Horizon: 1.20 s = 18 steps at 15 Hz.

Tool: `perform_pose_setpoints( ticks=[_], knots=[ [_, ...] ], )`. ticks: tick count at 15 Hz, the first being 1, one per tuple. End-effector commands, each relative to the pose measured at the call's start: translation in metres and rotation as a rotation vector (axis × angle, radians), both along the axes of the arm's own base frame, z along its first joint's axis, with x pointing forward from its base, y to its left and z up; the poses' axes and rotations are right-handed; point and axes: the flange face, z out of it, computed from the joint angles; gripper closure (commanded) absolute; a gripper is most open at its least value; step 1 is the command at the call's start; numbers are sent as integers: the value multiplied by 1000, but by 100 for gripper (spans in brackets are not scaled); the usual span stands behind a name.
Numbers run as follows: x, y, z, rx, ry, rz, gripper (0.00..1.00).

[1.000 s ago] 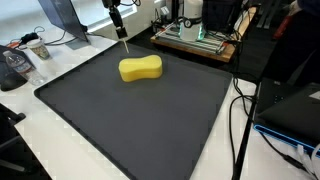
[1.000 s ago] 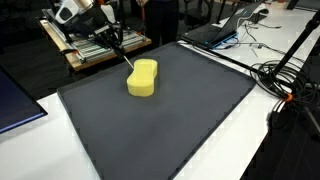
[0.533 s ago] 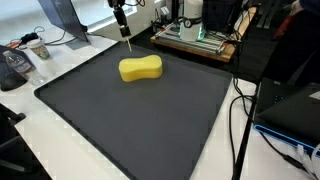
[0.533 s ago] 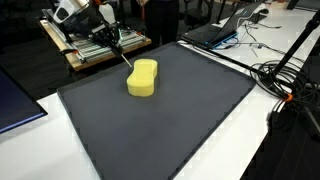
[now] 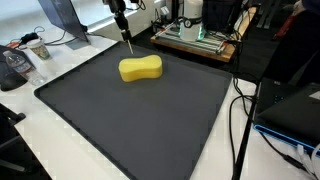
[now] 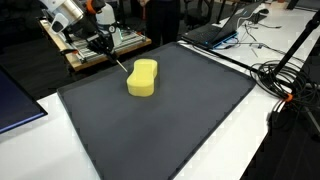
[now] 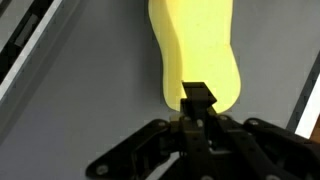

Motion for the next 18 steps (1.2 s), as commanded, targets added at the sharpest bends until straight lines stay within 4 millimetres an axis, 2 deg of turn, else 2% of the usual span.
perform_pose_setpoints(
  ticks=[1, 4, 6, 9, 12, 13, 14, 18],
  knots=[
    [-31, -26, -12, 77, -47, -85, 97],
    [-61, -38, -9, 107, -92, -173, 97],
    [-82, -35, -6, 95, -113, -189, 97],
    [-105, -17, 5, 87, -158, -177, 97],
    [-115, 11, 23, 50, -212, -132, 97],
    [-117, 22, 29, 24, -226, -111, 97],
    [-93, 4, 47, 5, -240, -97, 97],
    [-72, 32, 87, -148, -245, 0, 97]
  ],
)
